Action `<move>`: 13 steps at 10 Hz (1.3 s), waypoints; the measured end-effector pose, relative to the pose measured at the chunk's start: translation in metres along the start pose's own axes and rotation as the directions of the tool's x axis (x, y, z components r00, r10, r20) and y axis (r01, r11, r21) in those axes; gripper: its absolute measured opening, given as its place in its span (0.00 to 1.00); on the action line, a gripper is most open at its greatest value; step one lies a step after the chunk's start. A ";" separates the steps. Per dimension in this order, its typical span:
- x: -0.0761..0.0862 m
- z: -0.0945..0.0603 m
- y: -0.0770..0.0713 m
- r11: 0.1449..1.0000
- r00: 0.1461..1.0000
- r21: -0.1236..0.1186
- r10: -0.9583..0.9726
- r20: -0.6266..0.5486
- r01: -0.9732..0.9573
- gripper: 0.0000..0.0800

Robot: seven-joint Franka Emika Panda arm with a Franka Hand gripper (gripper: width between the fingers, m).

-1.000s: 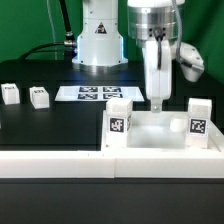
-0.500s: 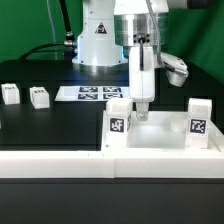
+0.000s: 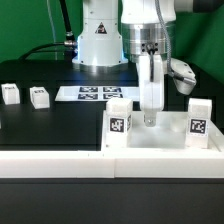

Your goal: Assemble square table

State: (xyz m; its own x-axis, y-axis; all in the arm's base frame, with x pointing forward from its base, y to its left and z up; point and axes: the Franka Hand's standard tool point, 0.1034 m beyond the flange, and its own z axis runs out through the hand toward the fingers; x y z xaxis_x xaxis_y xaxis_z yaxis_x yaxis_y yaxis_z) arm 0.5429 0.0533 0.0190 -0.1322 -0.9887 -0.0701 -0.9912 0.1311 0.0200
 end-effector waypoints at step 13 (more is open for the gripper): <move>0.001 0.005 0.005 1.000 1.000 -0.026 -0.010 0.001 0.010 0.08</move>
Offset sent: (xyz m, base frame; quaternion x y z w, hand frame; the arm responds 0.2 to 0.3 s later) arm 0.0000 0.0000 0.0000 0.0000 0.0000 0.0000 1.0000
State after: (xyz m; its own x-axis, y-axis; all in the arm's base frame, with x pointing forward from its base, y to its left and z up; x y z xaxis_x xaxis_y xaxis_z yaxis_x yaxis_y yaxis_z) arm 0.5380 0.0531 0.0139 -0.1225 -0.9899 -0.0716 -0.9918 0.1194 0.0453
